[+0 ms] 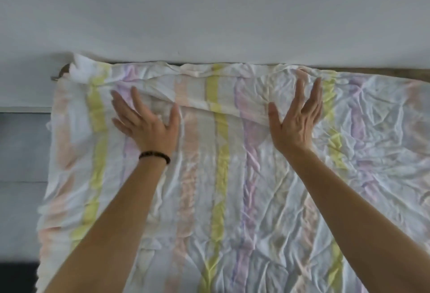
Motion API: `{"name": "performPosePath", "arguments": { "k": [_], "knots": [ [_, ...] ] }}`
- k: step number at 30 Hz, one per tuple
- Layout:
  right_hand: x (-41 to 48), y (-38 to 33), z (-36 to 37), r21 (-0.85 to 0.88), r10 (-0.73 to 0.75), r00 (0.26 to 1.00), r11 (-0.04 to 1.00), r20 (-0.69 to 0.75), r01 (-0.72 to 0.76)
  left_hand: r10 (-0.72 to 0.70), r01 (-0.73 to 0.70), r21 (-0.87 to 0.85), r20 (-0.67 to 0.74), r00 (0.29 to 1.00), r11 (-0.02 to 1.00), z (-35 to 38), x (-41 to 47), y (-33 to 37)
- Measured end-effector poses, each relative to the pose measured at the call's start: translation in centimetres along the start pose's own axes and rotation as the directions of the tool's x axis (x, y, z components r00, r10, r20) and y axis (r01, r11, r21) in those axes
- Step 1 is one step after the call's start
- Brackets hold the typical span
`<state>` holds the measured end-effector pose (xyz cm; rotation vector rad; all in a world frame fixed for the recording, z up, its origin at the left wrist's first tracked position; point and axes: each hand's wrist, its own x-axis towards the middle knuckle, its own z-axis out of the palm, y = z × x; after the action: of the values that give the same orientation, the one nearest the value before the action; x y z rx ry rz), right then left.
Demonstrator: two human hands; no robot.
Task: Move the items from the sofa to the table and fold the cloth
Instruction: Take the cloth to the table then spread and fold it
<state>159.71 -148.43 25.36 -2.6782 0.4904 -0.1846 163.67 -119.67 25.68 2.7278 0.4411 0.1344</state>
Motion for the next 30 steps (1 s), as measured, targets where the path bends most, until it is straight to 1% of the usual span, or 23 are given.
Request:
{"name": "performPosePath", "arguments": {
  "k": [1,2,3,4,6,11,13,14,16,17,19,20,21,22,23,24,25,26,28,30],
  "knots": [
    [-1.3,0.8,-0.2,-0.048,0.042,0.993,0.998,0.106,-0.037,0.044,-0.054,0.096,0.106,0.993,0.994,0.5,-1.7,-0.7],
    [-2.6,1.7,-0.4,-0.114,0.055,0.977,0.993,0.204,-0.032,0.060,-0.095,0.180,0.194,0.979,0.979,0.8,-3.1,-1.6],
    [-3.8,2.6,-0.6,-0.174,0.047,0.960,0.985,0.274,0.002,0.049,-0.109,0.230,0.250,0.967,0.967,0.7,-4.1,-2.5],
    [-4.9,3.4,-0.9,-0.211,0.028,0.951,0.977,0.309,0.039,0.033,-0.109,0.257,0.284,0.958,0.960,0.4,-5.0,-3.4],
    [-6.3,4.2,-1.7,-0.235,0.024,0.947,0.970,0.321,0.055,0.002,-0.103,0.299,0.320,0.947,0.949,-0.7,-6.8,-5.0],
    [-8.7,4.4,-2.9,-0.273,0.087,0.932,0.962,0.352,0.013,-0.111,-0.052,0.369,0.407,0.907,0.928,-3.2,-12.5,-7.9],
    [-9.5,4.0,-3.0,-0.272,0.113,0.930,0.962,0.351,-0.014,-0.132,-0.033,0.364,0.419,0.898,0.931,-4.0,-14.1,-8.1],
    [-9.7,3.6,-3.0,-0.265,0.109,0.933,0.964,0.343,-0.015,-0.114,-0.034,0.341,0.405,0.907,0.940,-4.3,-14.3,-7.9],
    [-9.2,2.2,-2.6,-0.229,0.023,0.948,0.972,0.318,0.053,-0.015,-0.073,0.266,0.315,0.949,0.961,-5.0,-12.7,-7.6],
    [-8.6,1.4,-2.3,-0.199,-0.051,0.951,0.973,0.304,0.116,0.051,-0.110,0.232,0.248,0.967,0.966,-5.2,-10.8,-7.6],
    [-7.0,-0.5,-1.2,-0.133,-0.228,0.936,0.953,0.269,0.271,0.175,-0.200,0.201,0.135,0.975,0.959,-5.4,-5.6,-8.0],
    [-6.2,-1.5,-0.5,-0.116,-0.306,0.914,0.931,0.266,0.346,0.205,-0.224,0.177,0.117,0.972,0.958,-5.5,-2.7,-8.2],
    [-5.5,-2.5,0.2,-0.109,-0.361,0.887,0.908,0.288,0.405,0.214,-0.231,0.142,0.127,0.969,0.963,-5.5,-0.1,-8.4],
    [-4.7,-3.4,1.0,-0.109,-0.393,0.855,0.886,0.340,0.451,0.212,-0.233,0.116,0.167,0.963,0.966,-5.5,2.0,-8.5],
    [-4.0,-4.2,1.7,-0.124,-0.400,0.822,0.867,0.406,0.483,0.206,-0.237,0.127,0.222,0.953,0.963,-5.6,3.7,-8.7],
    [-3.3,-4.9,2.3,-0.153,-0.385,0.799,0.853,0.462,0.499,0.188,-0.244,0.175,0.288,0.939,0.954,-5.5,5.0,-9.0],
    [-2.5,-5.4,2.8,-0.184,-0.353,0.795,0.851,0.494,0.492,0.135,-0.230,0.245,0.349,0.927,0.942,-5.6,6.2,-9.5],
    [-1.8,-5.8,3.1,-0.209,-0.309,0.809,0.863,0.500,0.459,0.048,-0.191,0.327,0.399,0.916,0.925,-5.8,7.3,-10.2],
    [-0.6,-6.7,3.5,-0.220,-0.220,0.847,0.906,0.484,0.361,-0.133,-0.083,0.445,0.432,0.892,0.892,-6.5,9.4,-11.7],
    [-0.1,-7.5,3.8,-0.230,-0.182,0.865,0.920,0.467,0.317,-0.246,0.012,0.462,0.449,0.859,0.887,-7.1,10.9,-13.0]
  ]
}}
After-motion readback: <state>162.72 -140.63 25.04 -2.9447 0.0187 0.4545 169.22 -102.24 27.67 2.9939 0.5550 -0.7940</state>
